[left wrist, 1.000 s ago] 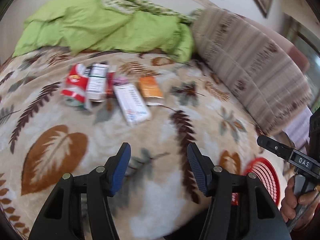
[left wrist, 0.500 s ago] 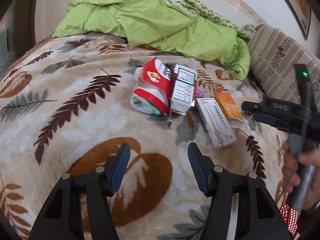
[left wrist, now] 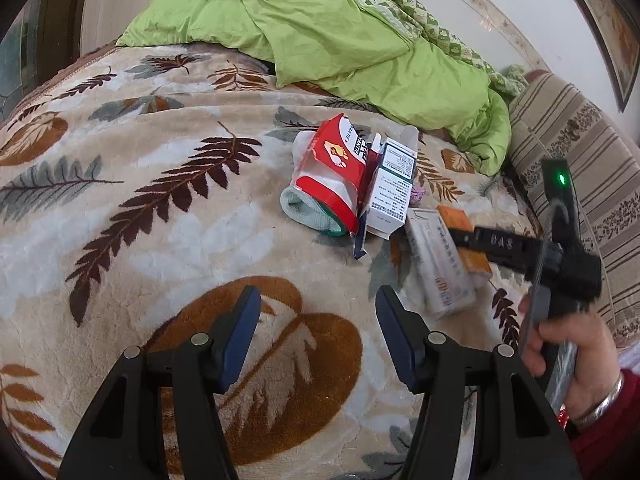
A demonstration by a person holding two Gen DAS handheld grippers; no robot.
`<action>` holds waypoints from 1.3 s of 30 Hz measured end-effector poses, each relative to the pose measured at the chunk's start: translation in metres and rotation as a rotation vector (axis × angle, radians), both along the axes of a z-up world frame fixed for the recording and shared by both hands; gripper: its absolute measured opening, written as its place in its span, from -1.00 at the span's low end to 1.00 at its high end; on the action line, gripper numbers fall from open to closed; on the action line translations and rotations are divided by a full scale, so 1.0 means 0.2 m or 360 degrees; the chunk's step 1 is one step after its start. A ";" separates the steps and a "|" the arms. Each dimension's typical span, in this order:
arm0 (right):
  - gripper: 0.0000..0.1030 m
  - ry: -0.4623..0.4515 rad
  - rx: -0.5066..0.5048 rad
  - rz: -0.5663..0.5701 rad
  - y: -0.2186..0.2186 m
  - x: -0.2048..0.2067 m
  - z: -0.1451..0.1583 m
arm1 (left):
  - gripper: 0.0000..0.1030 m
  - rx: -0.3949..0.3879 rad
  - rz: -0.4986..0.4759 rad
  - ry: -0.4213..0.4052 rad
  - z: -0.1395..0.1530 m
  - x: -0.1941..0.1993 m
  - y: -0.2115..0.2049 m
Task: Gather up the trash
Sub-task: 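Grasp the orange box with the right tool while the left tool grasps the white medicine box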
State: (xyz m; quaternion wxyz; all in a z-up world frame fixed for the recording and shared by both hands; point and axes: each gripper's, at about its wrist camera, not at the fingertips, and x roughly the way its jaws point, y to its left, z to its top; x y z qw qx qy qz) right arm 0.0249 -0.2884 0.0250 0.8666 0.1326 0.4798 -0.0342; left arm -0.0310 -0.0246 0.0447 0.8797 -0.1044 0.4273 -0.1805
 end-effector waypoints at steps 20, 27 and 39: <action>0.03 -0.0142 0.0242 0.0065 0.15 -0.50 0.12 | 0.29 0.0152 -0.0282 0.0067 -0.09 -0.01 -0.19; 0.03 -0.0146 0.0260 0.0063 0.17 -0.54 0.12 | 0.17 0.0266 -0.0243 0.0034 -0.13 0.01 -0.22; 0.03 -0.0282 -0.0024 0.0050 0.25 -0.61 0.20 | -0.01 0.0096 -0.0266 -0.0107 -0.01 -0.11 -0.15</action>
